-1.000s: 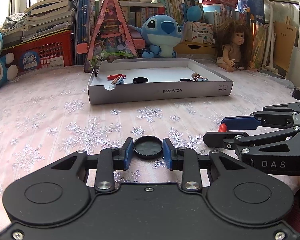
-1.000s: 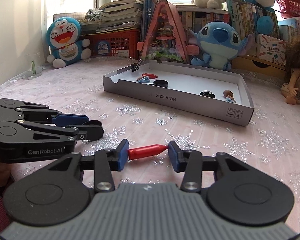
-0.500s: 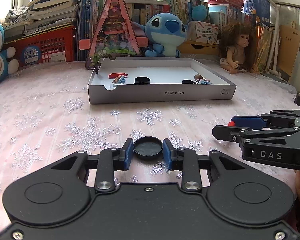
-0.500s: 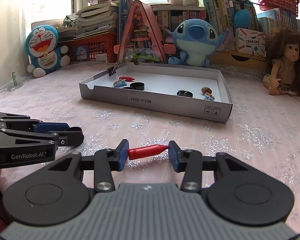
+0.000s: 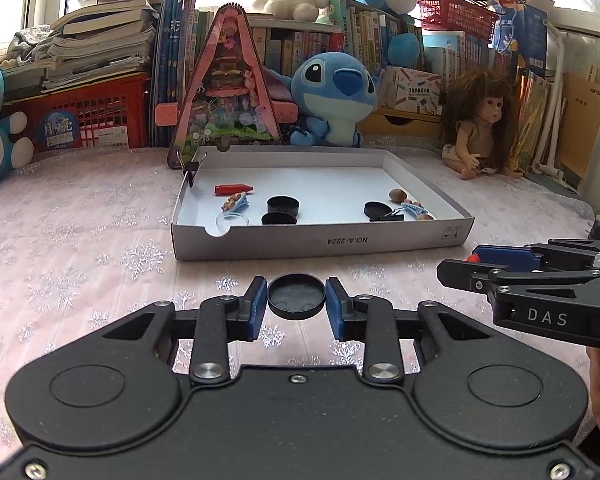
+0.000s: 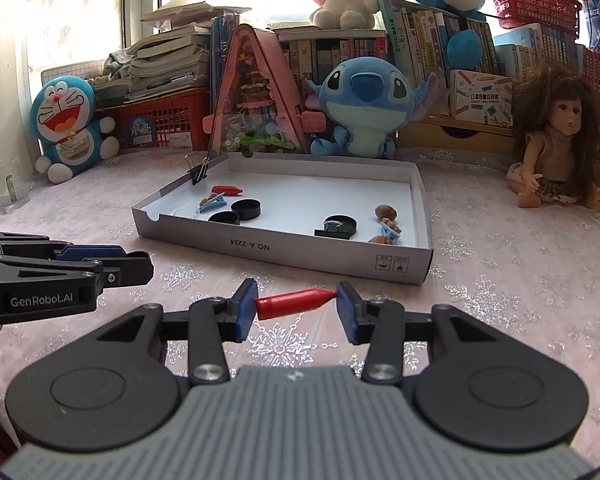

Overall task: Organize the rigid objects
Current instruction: 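Carry the red marker and the black lid over the white tray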

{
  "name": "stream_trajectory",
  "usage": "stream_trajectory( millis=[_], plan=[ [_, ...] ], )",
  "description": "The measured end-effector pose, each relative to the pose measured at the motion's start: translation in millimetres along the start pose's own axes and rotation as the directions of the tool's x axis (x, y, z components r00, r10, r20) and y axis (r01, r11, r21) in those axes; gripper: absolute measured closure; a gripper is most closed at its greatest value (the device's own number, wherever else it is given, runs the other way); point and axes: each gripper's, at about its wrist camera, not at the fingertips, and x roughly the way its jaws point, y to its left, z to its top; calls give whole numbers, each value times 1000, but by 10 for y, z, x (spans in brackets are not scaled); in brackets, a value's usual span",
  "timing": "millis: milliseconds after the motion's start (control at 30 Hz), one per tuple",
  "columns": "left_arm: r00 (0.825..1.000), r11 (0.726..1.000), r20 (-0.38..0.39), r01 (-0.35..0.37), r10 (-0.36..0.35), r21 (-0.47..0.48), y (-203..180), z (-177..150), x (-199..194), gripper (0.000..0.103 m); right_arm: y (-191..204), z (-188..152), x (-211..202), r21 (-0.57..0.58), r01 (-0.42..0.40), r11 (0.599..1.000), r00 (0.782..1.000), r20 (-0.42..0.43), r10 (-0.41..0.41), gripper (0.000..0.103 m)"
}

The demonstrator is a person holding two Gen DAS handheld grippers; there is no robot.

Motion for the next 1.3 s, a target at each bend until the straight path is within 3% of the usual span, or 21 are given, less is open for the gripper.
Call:
stream_trajectory(
  millis=[300, 533, 733, 900, 1100, 1300],
  plan=[
    [1000, 1000, 25, 4, -4, 4, -34, 292, 125, 73, -207, 240, 105, 76, 20, 997, 1000, 23, -22, 55],
    [1000, 999, 12, 24, -24, -31, 44, 745, 381, 73, -473, 640, 305, 192, 5, 981, 1000, -9, -4, 55],
    [994, 991, -58, 92, -98, -101, 145, 1114, 836, 73, -666, 942, 689, 268, 3, 963, 994, -106, 27, 55],
    [990, 984, -79, 108, -120, -142, 216, 1230, 1223, 73, -783, 1099, 1034, 333, 12, 943, 979, -196, 56, 55],
    [996, 988, -80, 29, -41, -149, 184, 1178, 1711, 73, -786, 1119, 1402, 365, 28, 931, 977, -206, 51, 55],
    [996, 997, -85, -15, 9, -74, 94, 1064, 1925, 73, -782, 1046, 1596, 386, 2, 922, 981, -178, 73, 55]
  ],
)
